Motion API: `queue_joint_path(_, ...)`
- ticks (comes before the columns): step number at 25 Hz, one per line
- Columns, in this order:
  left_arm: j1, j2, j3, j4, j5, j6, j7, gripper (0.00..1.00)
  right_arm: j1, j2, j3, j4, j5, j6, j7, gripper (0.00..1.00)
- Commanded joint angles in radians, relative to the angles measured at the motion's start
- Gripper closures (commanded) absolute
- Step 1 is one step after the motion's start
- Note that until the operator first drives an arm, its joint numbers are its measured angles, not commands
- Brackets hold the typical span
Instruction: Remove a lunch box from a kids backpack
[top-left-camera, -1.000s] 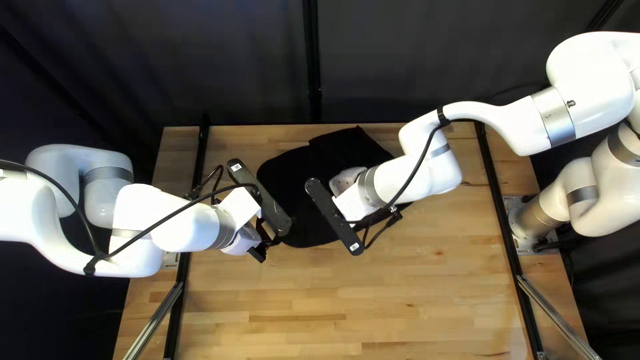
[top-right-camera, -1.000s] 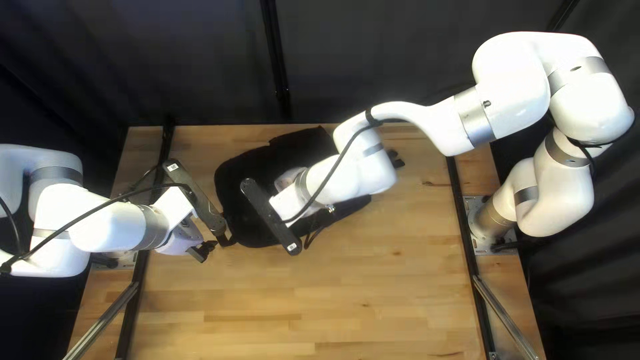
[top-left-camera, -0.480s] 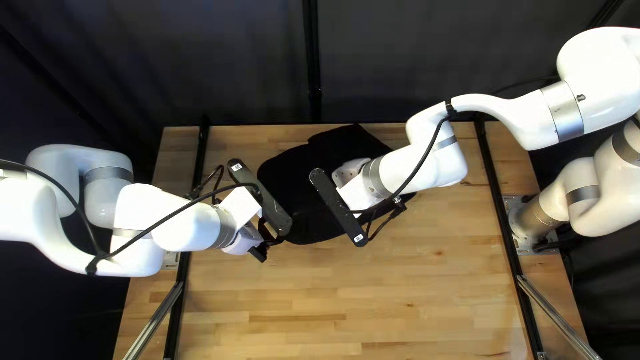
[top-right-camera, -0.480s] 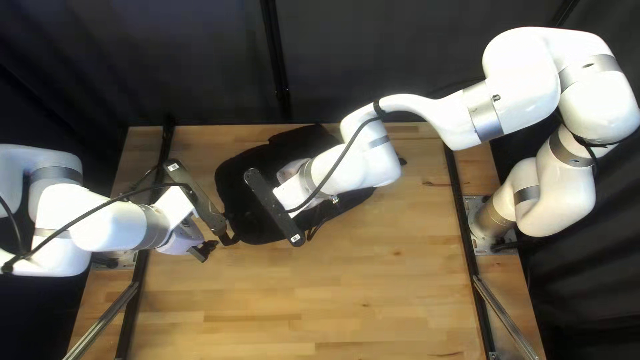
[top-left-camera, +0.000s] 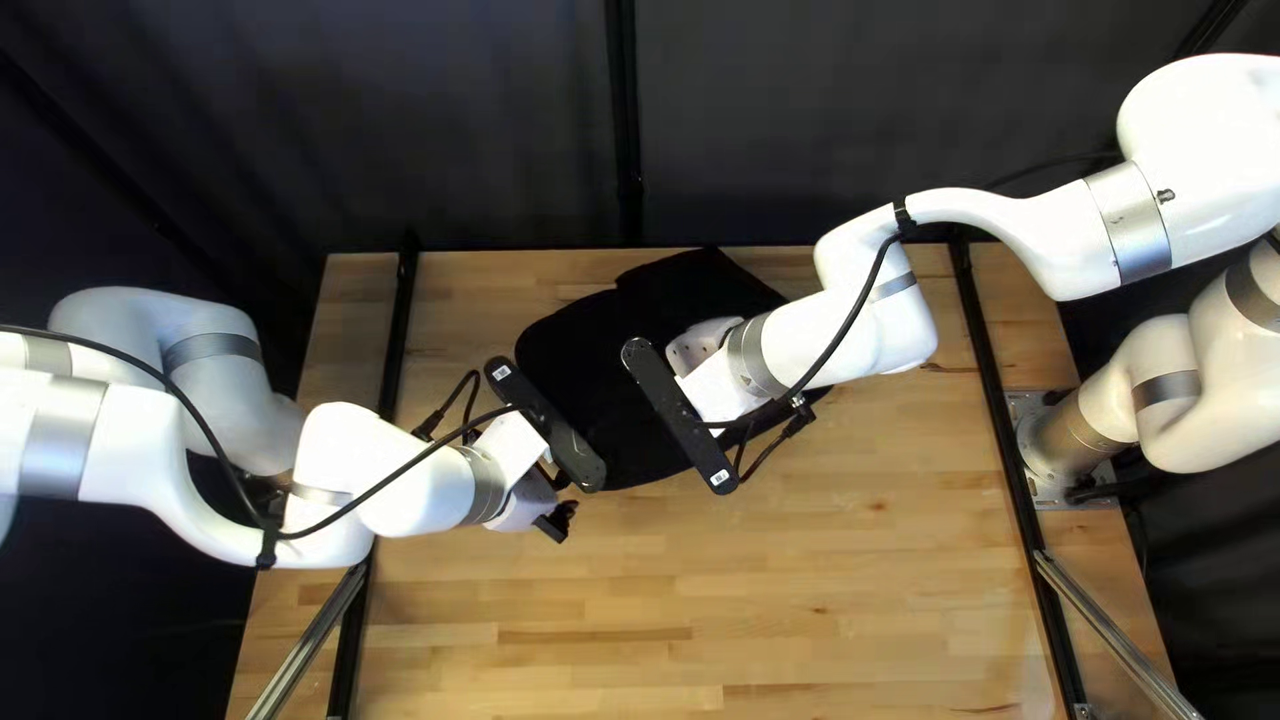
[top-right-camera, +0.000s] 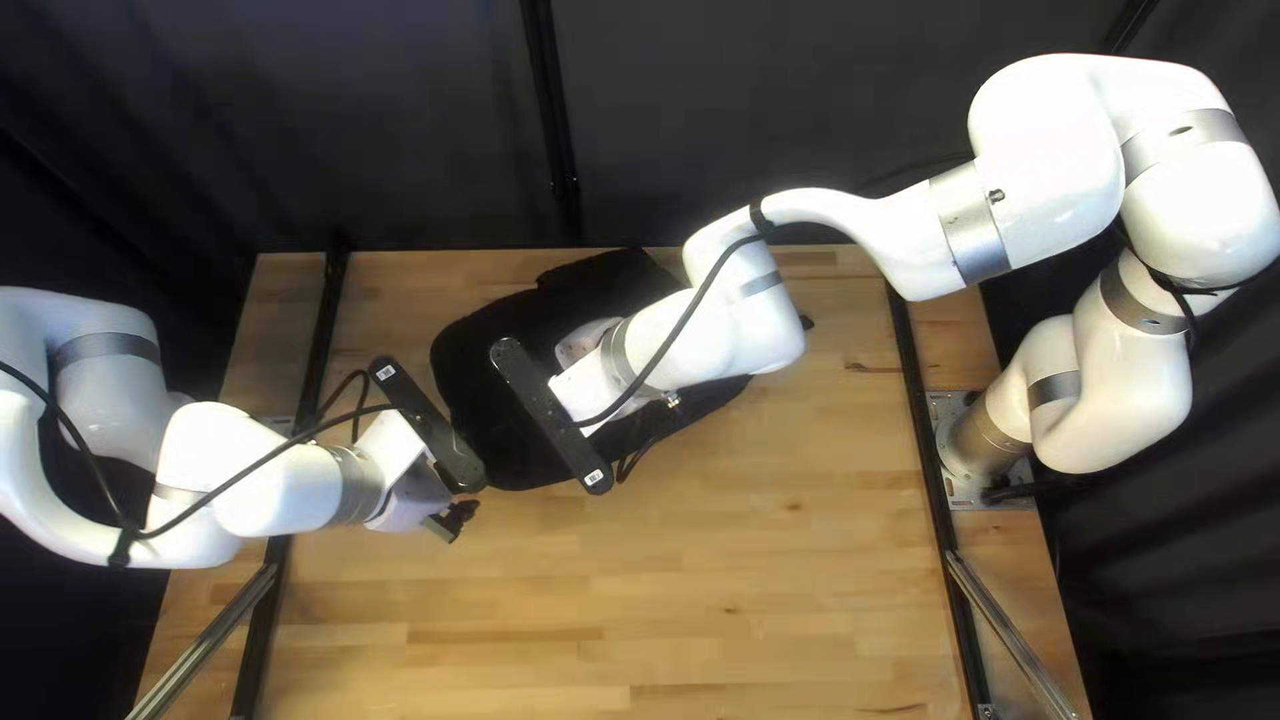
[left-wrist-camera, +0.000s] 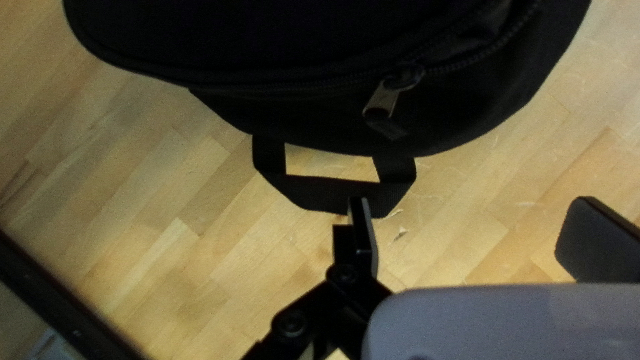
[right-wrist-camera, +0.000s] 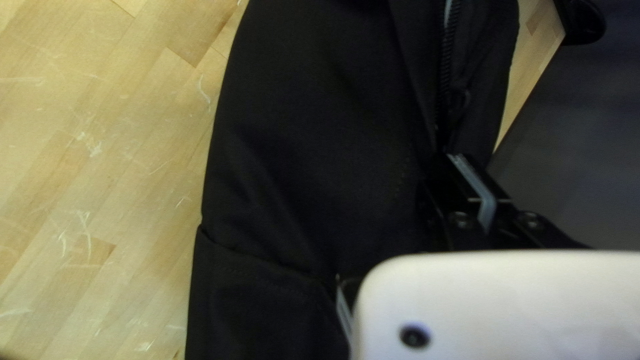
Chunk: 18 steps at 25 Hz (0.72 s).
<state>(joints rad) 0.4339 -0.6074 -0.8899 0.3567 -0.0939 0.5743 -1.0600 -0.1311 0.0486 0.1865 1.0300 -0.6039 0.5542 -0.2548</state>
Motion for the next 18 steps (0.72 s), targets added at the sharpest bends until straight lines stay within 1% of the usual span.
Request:
queue_joint_path(1,0.042,0.013,-0.014,-0.032,0.005,-0.069,-0.027,0.00,0.000,0.001,0.000,0.000,0.000,0.002,0.000,1.00)
queue_joint_path(6,0.063,0.017,-0.026,-0.057,0.003,-0.111,-0.052,0.00,0.000,-0.011,0.001,-0.013,0.004,0.003,0.001,1.00)
queue_joint_path(10,0.070,0.020,-0.022,-0.068,0.003,-0.126,-0.050,0.00,0.005,-0.011,0.005,-0.013,0.007,0.008,0.006,1.00)
queue_joint_path(11,0.068,0.018,-0.016,-0.075,0.002,-0.130,-0.046,0.01,0.007,-0.016,0.007,-0.017,0.008,0.011,0.008,1.00)
queue_joint_path(13,0.072,0.021,-0.014,-0.081,0.004,-0.143,-0.043,0.12,0.008,-0.023,0.008,-0.025,0.010,0.014,0.011,1.00)
queue_joint_path(14,0.078,0.024,-0.016,-0.081,0.005,-0.150,-0.044,0.15,0.008,-0.026,0.009,-0.027,0.010,0.015,0.011,1.00)
queue_joint_path(15,0.079,0.025,-0.017,-0.082,0.006,-0.153,-0.045,0.83,0.008,-0.027,0.009,-0.028,0.011,0.016,0.012,1.00)
queue_joint_path(16,0.096,0.037,-0.027,-0.077,0.014,-0.167,-0.047,0.96,0.009,-0.026,0.009,-0.025,0.012,0.018,0.011,1.00)
queue_joint_path(17,0.100,0.040,-0.030,-0.077,0.016,-0.171,-0.047,1.00,0.009,-0.026,0.010,-0.024,0.013,0.020,0.011,1.00)
queue_joint_path(18,0.108,0.043,-0.035,-0.075,0.021,-0.178,-0.048,1.00,0.010,-0.026,0.010,-0.022,0.015,0.024,0.011,1.00)
